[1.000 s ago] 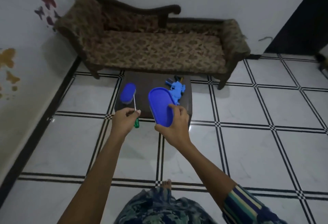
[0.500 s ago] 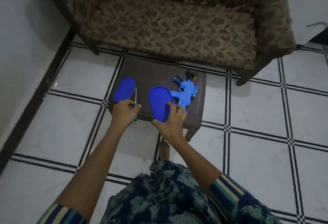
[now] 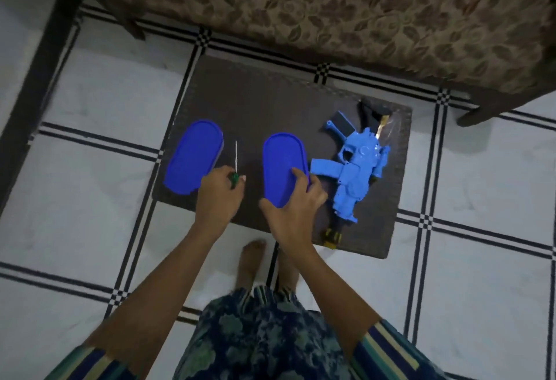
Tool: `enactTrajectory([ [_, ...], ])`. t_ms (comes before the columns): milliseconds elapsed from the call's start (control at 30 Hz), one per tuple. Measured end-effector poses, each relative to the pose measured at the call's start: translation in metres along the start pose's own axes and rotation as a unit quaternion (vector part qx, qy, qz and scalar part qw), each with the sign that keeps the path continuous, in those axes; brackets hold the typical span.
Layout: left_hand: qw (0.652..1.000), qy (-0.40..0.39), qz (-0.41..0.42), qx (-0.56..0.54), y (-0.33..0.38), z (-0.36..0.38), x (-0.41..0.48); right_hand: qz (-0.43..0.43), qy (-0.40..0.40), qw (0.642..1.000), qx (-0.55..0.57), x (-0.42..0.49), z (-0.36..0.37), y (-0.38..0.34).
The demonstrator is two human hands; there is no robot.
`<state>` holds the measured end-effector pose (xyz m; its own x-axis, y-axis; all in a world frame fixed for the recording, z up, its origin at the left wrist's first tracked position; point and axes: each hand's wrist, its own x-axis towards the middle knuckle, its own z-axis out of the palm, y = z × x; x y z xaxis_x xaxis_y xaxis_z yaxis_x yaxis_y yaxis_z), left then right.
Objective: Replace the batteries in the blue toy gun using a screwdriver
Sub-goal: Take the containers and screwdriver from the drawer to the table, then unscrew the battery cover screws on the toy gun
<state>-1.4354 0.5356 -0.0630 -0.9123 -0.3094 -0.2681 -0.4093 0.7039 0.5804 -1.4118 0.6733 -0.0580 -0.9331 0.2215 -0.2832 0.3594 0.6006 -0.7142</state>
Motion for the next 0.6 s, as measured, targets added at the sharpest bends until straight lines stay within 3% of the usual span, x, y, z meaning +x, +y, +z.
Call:
enactTrajectory([
  [133, 0.998, -0.032, 0.037, 0.033, -0.018, 0.033, 0.023, 0.018, 0.024, 1.000, -0.001, 0.013, 0.029, 0.016],
  [600, 0.989, -0.075, 0.014, 0.126, -0.046, 0.065, 0.049, 0.060, 0.028, 0.998, 0.016, 0.026, 0.062, 0.033],
])
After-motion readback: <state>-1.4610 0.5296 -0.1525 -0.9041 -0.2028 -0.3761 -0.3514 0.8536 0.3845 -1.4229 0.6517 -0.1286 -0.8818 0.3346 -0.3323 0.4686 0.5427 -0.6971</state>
